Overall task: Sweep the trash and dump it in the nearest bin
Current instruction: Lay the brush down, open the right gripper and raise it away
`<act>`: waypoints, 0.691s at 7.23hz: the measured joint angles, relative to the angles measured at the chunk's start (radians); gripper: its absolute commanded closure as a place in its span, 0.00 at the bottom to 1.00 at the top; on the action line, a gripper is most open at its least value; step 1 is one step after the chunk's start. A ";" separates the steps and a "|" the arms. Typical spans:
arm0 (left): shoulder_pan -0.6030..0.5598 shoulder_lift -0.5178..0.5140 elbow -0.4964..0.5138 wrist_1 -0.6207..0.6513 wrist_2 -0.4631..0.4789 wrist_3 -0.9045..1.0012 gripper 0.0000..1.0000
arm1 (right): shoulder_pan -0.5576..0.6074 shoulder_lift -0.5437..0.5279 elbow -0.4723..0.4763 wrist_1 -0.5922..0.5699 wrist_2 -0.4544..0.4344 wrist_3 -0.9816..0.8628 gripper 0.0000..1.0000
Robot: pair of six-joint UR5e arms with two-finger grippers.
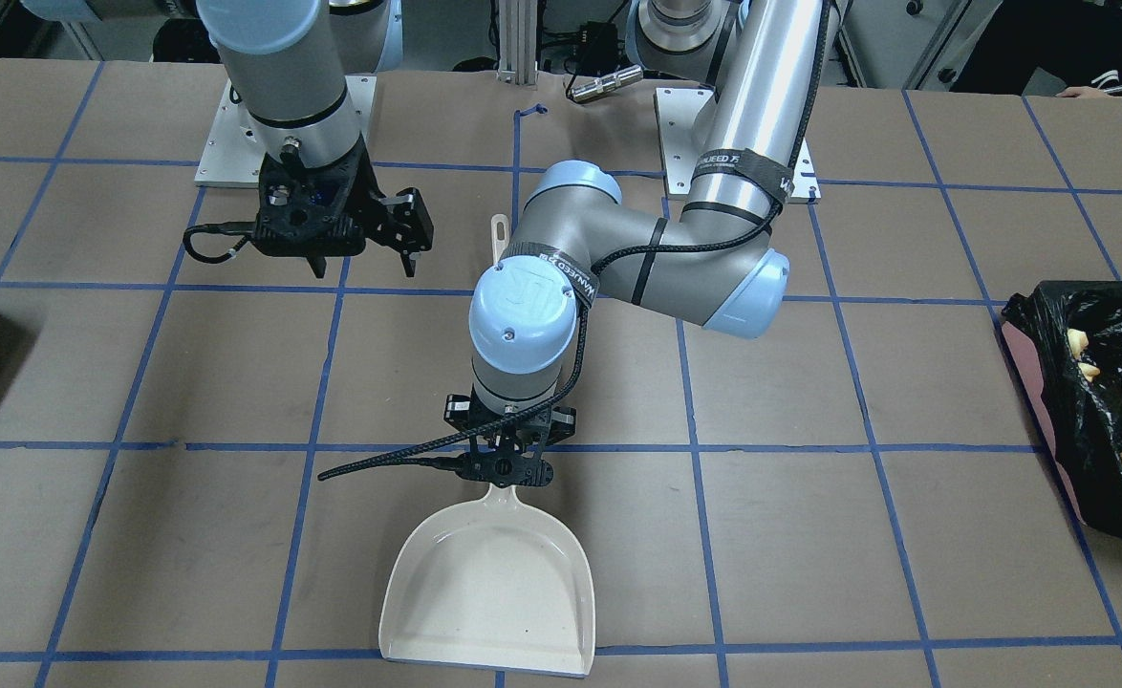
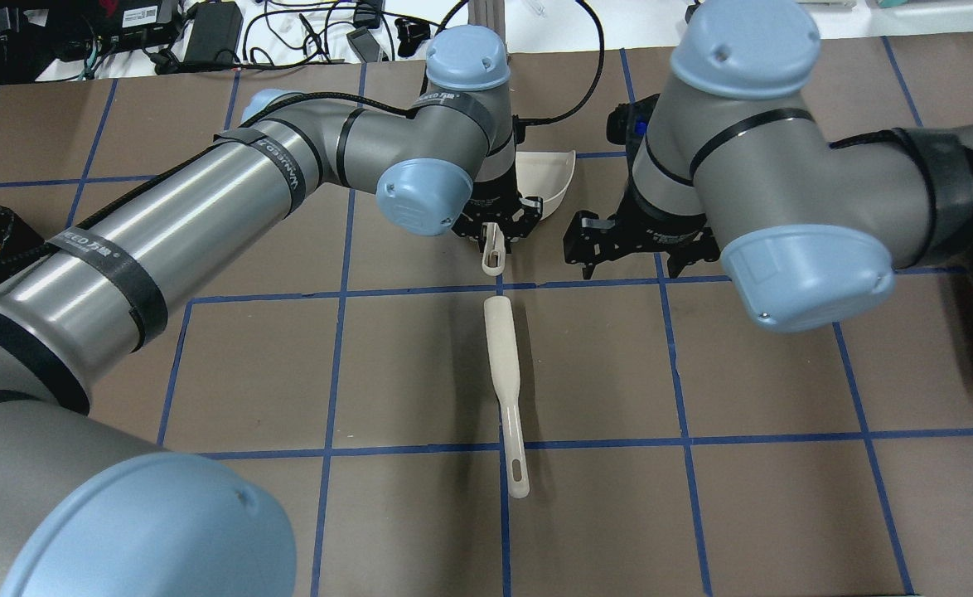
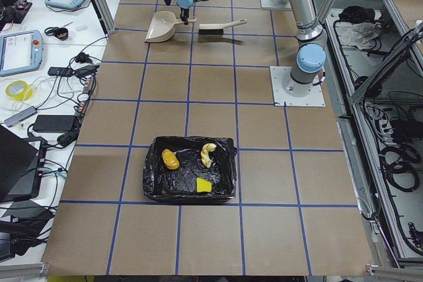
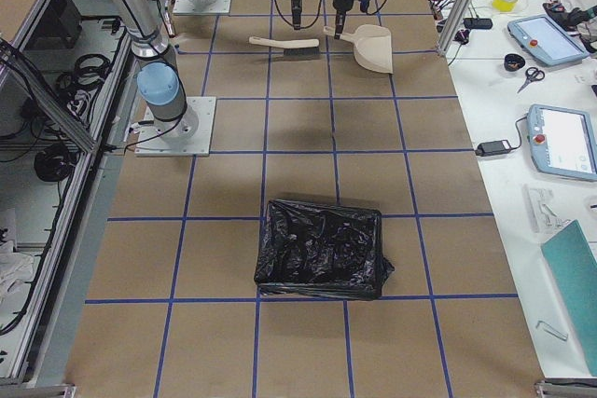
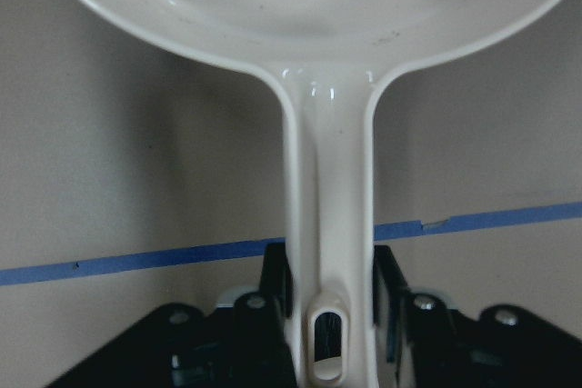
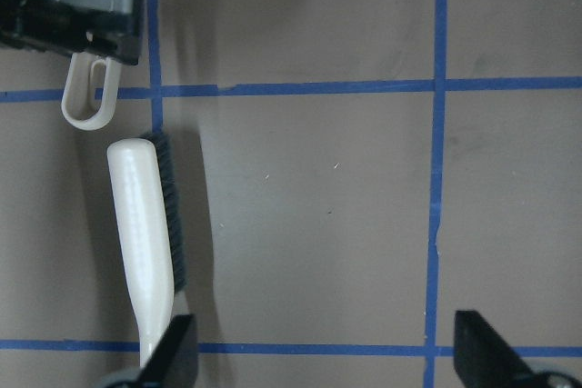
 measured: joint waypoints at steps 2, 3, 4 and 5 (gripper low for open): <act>-0.022 0.000 0.000 -0.002 -0.002 -0.042 1.00 | -0.088 0.001 -0.086 0.102 -0.001 -0.064 0.00; -0.027 -0.001 -0.003 -0.002 -0.002 -0.054 1.00 | -0.143 0.007 -0.147 0.162 -0.002 -0.122 0.00; -0.029 0.002 -0.008 -0.002 -0.002 -0.059 1.00 | -0.186 0.016 -0.207 0.207 -0.006 -0.165 0.00; -0.030 0.006 -0.012 -0.002 0.001 -0.057 1.00 | -0.207 0.024 -0.253 0.239 -0.029 -0.180 0.00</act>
